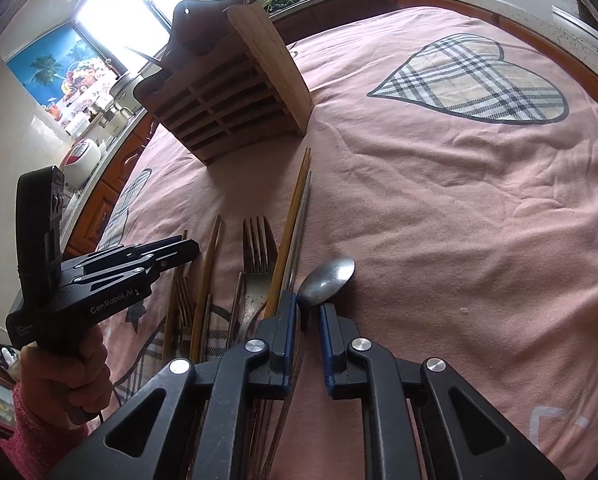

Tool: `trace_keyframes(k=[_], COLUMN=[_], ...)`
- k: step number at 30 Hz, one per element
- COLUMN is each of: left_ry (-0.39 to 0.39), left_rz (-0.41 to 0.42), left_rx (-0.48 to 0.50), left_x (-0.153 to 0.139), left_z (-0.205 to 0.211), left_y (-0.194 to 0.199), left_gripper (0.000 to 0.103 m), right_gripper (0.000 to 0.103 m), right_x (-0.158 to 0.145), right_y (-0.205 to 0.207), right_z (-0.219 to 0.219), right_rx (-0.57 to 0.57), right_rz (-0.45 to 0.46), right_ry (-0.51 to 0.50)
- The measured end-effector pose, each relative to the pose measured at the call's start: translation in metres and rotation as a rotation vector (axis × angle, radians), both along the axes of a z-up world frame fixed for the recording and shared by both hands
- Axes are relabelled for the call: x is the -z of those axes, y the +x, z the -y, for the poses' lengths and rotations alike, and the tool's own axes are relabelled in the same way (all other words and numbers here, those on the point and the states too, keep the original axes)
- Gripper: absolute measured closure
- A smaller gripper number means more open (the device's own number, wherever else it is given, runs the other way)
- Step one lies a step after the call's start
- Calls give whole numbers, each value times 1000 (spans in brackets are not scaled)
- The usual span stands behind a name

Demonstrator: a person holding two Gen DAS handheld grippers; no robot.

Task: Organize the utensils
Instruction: 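Grasp another wooden chopstick with the left gripper while the right gripper grasps the steel spoon, then carry the chopstick and spoon to the wooden holder and lower them in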

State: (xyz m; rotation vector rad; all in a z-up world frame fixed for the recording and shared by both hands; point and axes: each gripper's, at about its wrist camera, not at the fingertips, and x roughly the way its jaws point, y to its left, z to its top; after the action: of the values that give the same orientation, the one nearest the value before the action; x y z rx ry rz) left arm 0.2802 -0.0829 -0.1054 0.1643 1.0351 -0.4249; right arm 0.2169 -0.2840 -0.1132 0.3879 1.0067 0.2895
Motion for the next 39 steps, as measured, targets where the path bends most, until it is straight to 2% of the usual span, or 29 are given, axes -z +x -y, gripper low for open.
trace_keyframes(k=[2, 8, 17, 29, 39], left_ry=[-15, -56, -150, -222, -289], left_rz=[-9, 2, 51, 162, 238], left_rx=[-2, -21, -48, -77, -140], left_x=[-1, -10, -48, -97, -121], left_z=[-3, -13, -35, -57, -81], left_y=[-2, -17, -41, -77, -98], left_gripper=[98, 98, 98, 98, 98], right_gripper=[100, 101, 101, 100, 100], right_x=[-1, -13, -39, -71, -97], right_y=[-2, -10, -19, -32, -41], right_z=[1, 3, 3, 0, 0], right_rx=[-1, -5, -9, -14, -9], right_rz=[1, 33, 101, 183, 268], right_ry=[7, 19, 23, 14, 4])
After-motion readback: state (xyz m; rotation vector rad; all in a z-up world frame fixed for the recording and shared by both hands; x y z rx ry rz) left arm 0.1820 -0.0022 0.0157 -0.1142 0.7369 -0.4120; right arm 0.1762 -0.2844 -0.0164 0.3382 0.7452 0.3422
